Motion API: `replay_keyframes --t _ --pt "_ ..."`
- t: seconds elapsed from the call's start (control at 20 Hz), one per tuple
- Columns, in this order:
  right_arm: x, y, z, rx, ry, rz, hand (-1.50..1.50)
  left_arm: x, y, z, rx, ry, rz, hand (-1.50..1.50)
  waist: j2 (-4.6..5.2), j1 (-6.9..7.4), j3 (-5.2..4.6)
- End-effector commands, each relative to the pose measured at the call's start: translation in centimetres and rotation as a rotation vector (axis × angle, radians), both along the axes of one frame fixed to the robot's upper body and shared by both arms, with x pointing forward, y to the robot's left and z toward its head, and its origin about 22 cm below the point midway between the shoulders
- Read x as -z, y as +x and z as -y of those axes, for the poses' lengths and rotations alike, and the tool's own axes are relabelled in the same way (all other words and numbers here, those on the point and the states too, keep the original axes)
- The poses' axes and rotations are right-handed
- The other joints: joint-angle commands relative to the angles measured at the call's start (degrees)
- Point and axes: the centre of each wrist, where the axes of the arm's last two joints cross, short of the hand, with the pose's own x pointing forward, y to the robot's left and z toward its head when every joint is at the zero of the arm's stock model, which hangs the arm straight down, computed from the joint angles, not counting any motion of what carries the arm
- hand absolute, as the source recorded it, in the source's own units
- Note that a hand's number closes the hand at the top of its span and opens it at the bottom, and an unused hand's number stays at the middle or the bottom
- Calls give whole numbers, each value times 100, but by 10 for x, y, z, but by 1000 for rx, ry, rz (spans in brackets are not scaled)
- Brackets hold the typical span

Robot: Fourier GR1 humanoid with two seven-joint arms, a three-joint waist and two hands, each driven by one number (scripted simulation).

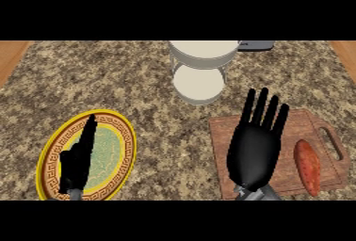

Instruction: Pick the squash from the cutting board and place it in the tiered basket

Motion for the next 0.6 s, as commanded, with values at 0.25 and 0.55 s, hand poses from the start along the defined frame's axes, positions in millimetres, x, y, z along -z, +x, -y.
replay_keyframes --t 0.25,0.55 --pt "12 31 -24 326 -150 -129 -150 4 -4 5 -2 -17 -69 0 47 37 -23" --pt "44 35 -12 374 -125 -213 -150 8 -7 3 0 -26 -111 0 63 49 -13"
